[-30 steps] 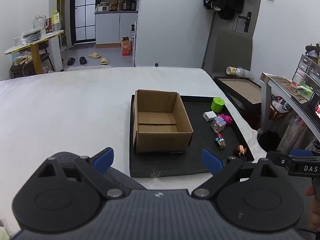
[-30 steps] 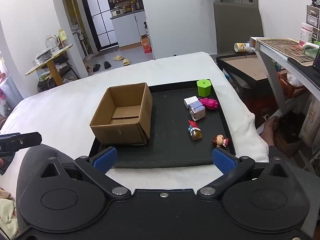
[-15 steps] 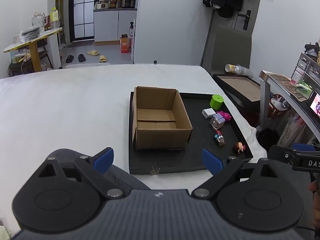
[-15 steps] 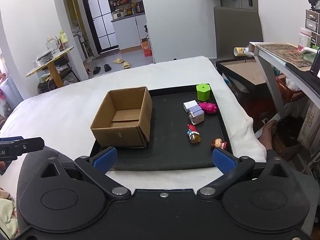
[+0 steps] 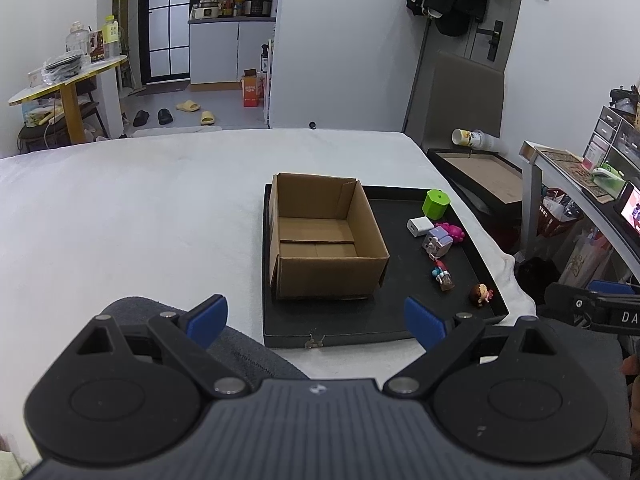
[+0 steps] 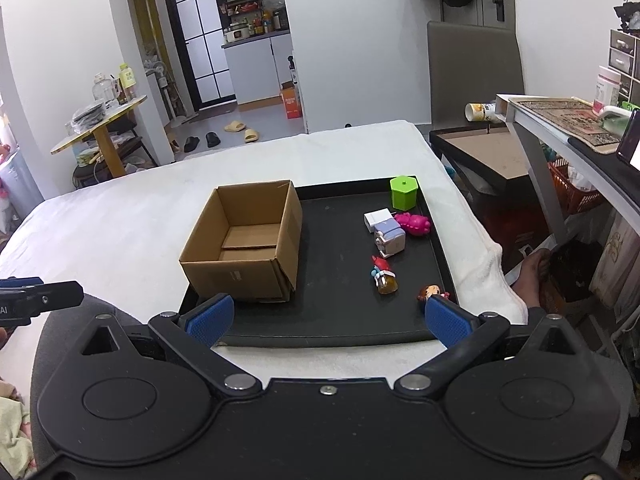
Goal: Organize rigid objects
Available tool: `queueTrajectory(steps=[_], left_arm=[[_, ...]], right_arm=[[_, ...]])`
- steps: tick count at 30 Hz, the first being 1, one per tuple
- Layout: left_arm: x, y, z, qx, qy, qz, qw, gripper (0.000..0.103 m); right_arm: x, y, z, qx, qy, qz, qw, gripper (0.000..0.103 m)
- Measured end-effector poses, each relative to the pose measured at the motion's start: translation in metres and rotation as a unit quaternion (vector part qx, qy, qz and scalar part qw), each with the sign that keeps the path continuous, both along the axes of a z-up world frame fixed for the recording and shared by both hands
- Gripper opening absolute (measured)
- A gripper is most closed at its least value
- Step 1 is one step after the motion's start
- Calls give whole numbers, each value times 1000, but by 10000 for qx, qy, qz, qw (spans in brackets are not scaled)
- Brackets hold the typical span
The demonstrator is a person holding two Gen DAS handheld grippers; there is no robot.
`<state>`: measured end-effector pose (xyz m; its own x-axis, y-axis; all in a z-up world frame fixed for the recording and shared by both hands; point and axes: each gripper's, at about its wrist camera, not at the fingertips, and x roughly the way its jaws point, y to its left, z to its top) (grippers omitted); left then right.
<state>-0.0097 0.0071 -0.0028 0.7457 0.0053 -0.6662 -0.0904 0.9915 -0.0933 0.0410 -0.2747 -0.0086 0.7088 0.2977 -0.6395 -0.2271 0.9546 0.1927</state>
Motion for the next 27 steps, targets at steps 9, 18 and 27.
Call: queueTrajectory(steps=[9,18,27], left_arm=[[2,-2,2,-17,25,-16,10000,94],[2,-2,4,7,17,-11,10000,94],[2,-5,4,13,13,-30,10000,94]], right_arm=[[0,1,1,44,27,28,10000,103],[-1,-1,-1,90,30,5,10000,103],[0,-3,-2,133,55,-29,9999,103]])
